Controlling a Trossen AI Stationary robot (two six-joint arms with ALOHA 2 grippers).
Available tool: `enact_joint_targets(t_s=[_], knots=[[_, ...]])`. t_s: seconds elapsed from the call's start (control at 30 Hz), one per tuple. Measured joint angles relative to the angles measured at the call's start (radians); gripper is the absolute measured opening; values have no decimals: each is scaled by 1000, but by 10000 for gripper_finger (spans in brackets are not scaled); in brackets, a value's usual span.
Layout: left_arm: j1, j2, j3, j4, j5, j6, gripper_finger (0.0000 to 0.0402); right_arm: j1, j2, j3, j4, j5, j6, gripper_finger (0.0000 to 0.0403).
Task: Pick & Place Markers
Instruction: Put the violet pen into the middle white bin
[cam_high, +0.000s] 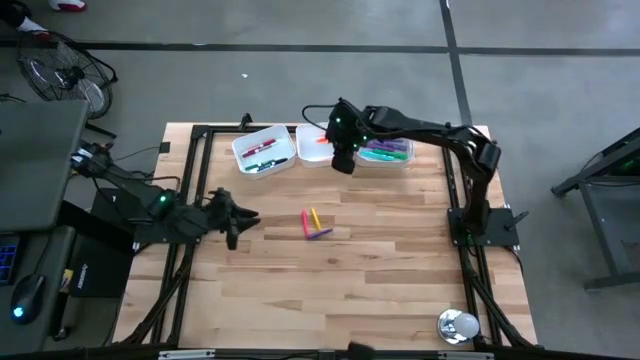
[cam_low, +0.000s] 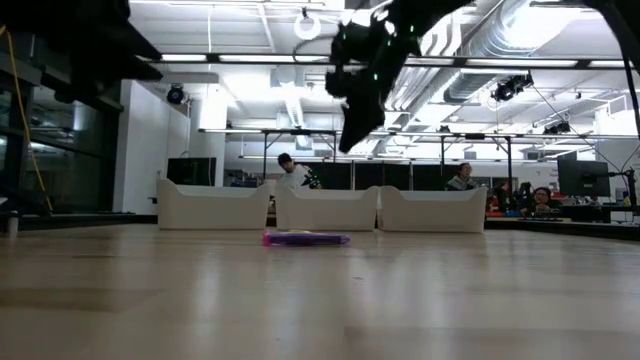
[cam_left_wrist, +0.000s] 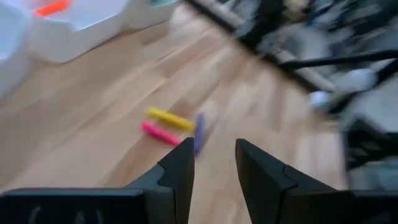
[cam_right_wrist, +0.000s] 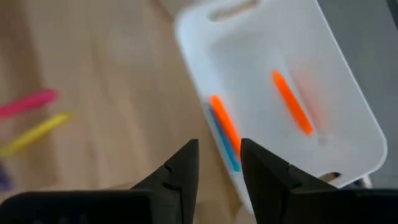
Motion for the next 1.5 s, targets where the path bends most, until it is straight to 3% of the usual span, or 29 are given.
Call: enact_joint_targets(t_s=[0.23,0.37,0.57,0.7,0.9,1.07,1.23,1.4,1.5], knots=[[7,-291,-286,390,125,227,115,145,-69,0,-29,-10,180,108],[66,-473,-408,400,196,287,114,220,-81,0,-9,-109,334,108],[201,-653,-468,355,367,462,83,328,-81,0,54,-127,411,108],[302,-664,-457,313,409,587,56,378,-74,0,63,-123,476,108],[430,-642,-451,283,485,630,29,422,-10,0,66,-107,470,108],[480,-630,-451,277,512,778,5,445,68,0,24,-117,361,108],[498,-631,-451,276,513,814,7,476,104,0,3,-109,217,108],[497,-632,-451,275,513,809,7,534,121,0,-15,22,22,108],[497,-632,-452,275,513,807,7,547,123,-19,-23,40,-47,108]])
